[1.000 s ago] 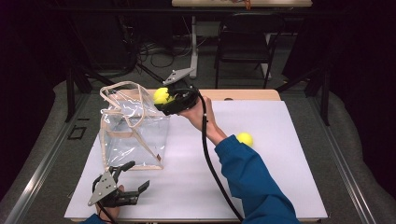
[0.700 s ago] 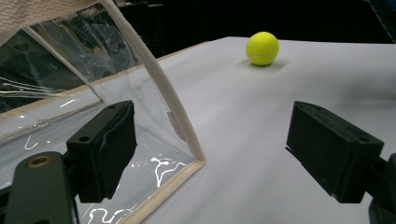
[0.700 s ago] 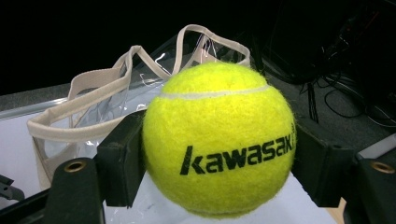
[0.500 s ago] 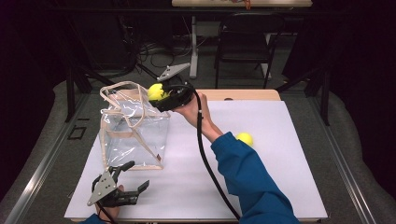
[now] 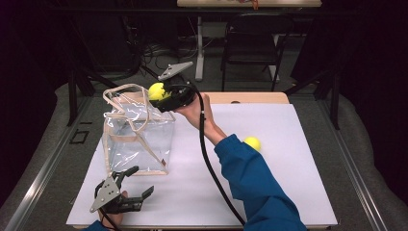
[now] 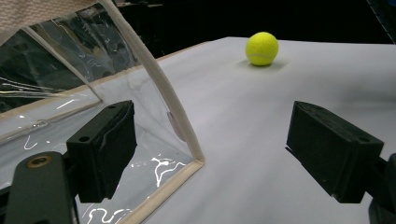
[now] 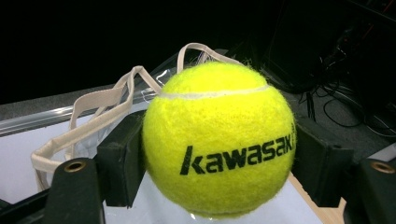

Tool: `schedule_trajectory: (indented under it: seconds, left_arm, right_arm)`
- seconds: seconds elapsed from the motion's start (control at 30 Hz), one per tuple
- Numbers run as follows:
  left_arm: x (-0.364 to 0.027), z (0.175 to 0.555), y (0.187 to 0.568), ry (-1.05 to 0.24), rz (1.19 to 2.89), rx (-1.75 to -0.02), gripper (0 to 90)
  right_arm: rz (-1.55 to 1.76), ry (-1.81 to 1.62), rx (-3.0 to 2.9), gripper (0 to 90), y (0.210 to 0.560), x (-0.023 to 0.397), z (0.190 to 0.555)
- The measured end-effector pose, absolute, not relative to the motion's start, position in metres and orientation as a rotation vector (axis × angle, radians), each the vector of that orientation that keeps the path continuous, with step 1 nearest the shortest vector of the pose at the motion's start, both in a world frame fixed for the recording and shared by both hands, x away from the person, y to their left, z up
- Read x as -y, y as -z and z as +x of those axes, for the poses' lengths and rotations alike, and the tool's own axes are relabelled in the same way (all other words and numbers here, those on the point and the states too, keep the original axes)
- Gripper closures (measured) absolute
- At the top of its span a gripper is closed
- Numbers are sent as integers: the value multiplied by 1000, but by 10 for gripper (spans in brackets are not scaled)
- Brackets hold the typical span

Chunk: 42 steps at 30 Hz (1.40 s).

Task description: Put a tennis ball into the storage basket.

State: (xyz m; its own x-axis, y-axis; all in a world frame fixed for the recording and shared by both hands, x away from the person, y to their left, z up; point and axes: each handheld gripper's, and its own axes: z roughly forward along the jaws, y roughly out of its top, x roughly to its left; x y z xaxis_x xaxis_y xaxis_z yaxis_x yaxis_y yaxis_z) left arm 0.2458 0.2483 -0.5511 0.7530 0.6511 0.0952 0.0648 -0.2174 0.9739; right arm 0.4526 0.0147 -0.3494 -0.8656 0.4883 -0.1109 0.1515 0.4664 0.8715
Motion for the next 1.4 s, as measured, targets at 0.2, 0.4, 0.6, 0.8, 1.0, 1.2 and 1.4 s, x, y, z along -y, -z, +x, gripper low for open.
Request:
schedule_trajectory:
  seconds: [0.2, 0.4, 0.6, 0.8, 1.0, 1.2, 1.4]
  left_arm:
    - [-249, 246, 551, -595, 1724, -570, 157]
    - [-249, 246, 551, -596, 1723, -571, 157]
    - [-249, 246, 551, -595, 1723, -572, 157]
    - [-249, 246, 551, -594, 1721, -570, 157]
    - [-249, 246, 551, -595, 1722, -571, 157]
    - [-250, 246, 551, -593, 1720, -572, 157]
    - [-250, 246, 551, -595, 1720, -569, 157]
  right_arm:
    - [535, -1370, -2365, 270, 348, -18, 453]
    - [541, -1381, -2361, 270, 348, -19, 455]
    - [543, -1383, -2360, 269, 348, -19, 455]
    - [531, -1398, -2348, 270, 346, -26, 455]
    - [528, -1411, -2343, 270, 345, -30, 456]
    - [518, -1427, -2335, 269, 344, -35, 455]
    - [516, -1430, -2334, 269, 344, -39, 456]
